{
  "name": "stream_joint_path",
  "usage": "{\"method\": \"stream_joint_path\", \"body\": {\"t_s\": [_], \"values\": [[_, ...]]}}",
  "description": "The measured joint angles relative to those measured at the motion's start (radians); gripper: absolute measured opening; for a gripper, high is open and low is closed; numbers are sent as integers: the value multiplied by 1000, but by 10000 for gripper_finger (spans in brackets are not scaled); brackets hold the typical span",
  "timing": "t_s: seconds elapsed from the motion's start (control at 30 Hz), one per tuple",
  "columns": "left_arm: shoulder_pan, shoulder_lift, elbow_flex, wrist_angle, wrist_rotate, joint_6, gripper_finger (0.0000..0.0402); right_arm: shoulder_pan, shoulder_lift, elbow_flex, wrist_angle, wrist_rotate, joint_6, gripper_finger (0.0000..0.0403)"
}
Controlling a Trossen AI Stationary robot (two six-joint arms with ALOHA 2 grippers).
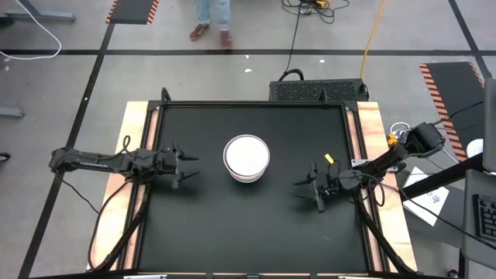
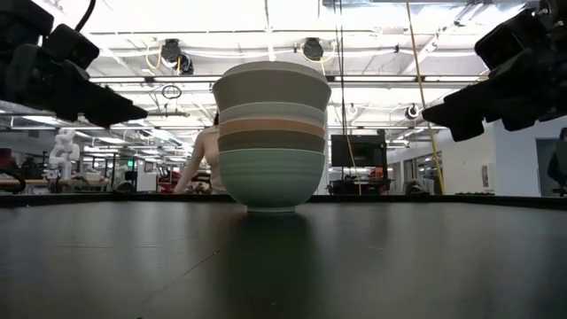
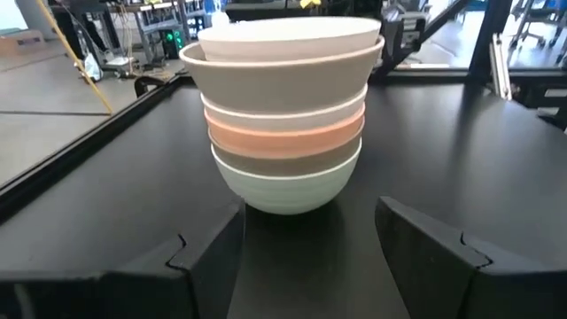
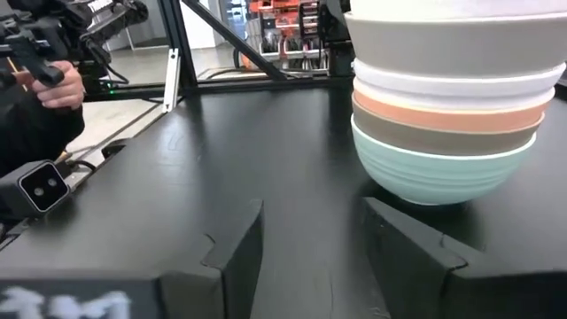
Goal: Nest bowls inside each other
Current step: Return to Home Position
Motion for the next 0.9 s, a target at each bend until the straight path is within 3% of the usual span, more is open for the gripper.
{"method": "stream_joint_path", "body": {"t_s": [0.47, 0.9], "values": [[0, 31, -3, 41, 9, 36, 253, 0, -14, -1, 149, 3, -176, 41], [0, 31, -2, 4, 51, 3, 253, 0, -170, 0, 15, 74, -199, 20]]}}
